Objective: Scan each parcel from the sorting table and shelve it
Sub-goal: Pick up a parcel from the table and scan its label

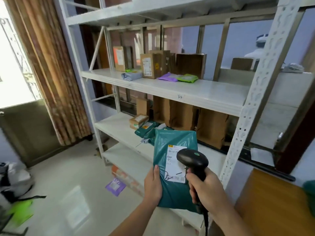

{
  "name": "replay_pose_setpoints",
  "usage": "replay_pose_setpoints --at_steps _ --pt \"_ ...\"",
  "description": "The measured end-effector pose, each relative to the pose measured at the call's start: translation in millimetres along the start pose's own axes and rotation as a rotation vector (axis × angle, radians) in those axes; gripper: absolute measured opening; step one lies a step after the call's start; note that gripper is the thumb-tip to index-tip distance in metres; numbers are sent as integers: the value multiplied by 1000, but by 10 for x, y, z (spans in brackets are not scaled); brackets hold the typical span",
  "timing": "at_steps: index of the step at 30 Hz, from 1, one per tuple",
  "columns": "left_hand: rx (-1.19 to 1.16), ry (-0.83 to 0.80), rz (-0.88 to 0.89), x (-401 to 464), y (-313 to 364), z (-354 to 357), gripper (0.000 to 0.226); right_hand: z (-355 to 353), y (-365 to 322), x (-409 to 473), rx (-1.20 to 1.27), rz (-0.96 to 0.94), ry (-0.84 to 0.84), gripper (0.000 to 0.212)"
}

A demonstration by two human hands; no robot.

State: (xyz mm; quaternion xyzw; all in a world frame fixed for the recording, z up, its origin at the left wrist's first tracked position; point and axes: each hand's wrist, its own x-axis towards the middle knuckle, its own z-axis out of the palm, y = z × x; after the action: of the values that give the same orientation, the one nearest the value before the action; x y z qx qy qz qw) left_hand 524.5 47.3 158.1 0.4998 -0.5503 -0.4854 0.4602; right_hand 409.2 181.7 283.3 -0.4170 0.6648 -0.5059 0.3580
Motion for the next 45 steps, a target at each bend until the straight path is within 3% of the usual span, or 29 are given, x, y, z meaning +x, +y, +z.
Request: replay_pose_setpoints --at_steps 17,23,30,45 --pt "-53 278 -49 1504 -148 -644 25 975 -304 1674 -41 -8 -228 6" --pt "2 363 -95 2182 -450 -1078 41 1572 -403 2227 -66 -20 -291 9" --pt "-40 412 -58 3056 -445 -1853 20 2524 -616 2962 -35 -29 -340 7" --pt "-7 427 -91 5292 -793 -2963 25 4105 -945 4657 -7 19 -336 5"
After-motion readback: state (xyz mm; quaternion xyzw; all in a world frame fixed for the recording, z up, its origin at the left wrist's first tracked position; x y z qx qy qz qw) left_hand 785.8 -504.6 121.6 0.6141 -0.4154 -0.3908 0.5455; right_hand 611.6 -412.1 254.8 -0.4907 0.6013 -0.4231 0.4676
